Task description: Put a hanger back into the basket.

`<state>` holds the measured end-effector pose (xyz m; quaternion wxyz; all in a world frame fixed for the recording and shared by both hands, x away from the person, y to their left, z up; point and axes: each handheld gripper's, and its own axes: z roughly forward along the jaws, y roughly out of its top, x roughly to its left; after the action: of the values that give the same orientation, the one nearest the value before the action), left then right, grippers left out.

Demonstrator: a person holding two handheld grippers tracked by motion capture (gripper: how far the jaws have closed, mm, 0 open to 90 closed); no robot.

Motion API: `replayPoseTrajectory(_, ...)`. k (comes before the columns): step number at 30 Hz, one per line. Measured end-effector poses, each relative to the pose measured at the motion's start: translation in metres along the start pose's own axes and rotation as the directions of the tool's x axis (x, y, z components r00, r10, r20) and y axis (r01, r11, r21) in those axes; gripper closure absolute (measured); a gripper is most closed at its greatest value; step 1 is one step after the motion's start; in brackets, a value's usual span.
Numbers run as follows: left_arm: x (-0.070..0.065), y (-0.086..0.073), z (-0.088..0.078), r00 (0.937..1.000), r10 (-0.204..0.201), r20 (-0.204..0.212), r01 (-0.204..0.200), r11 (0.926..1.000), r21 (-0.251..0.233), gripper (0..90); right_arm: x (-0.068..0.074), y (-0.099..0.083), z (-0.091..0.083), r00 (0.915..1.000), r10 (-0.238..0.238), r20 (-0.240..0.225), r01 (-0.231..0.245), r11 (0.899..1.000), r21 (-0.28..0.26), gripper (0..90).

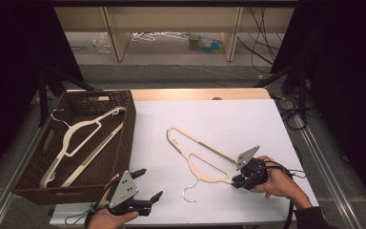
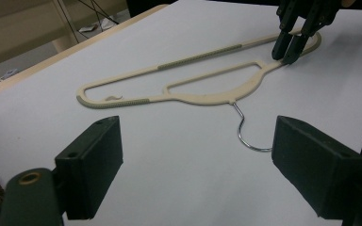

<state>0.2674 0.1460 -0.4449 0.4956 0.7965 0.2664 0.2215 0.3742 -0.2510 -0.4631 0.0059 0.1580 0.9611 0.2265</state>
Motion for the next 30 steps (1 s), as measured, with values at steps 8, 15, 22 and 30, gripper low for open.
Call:
replayPoseTrajectory(8, 0.001, 0.0, 0.001, 1.0, 0.003, -0.005, -0.003, 1.0, 0.002, 17.2, 0.004, 0.0, -0.002, 0.9993, 0.033, 0.018, -0.034, 0.999, 0.027, 72.4)
replayPoseTrajectory(15, 0.001, -0.001, 0.001, 0.9999, 0.01, -0.007, -0.01, 0.9999, 0.014, 17.3, 0.012, 0.007, 0.001, 0.9984, 0.002, 0.056, -0.007, 0.995, 0.096, 68.8)
replayPoseTrajectory(22, 0.001, -0.001, 0.003, 0.9997, 0.023, -0.006, -0.022, 0.9996, 0.02, 17.4, 0.013, 0.012, 0.003, 0.9979, -0.003, 0.065, -0.005, 0.991, 0.132, 71.7)
replayPoseTrajectory(30, 0.003, 0.0, 0.02, 0.9996, 0.026, -0.009, -0.026, 0.9993, 0.028, 18.5, 0.011, 0.012, 0.002, 0.9982, 0.024, 0.054, -0.031, 0.991, 0.129, 79.5)
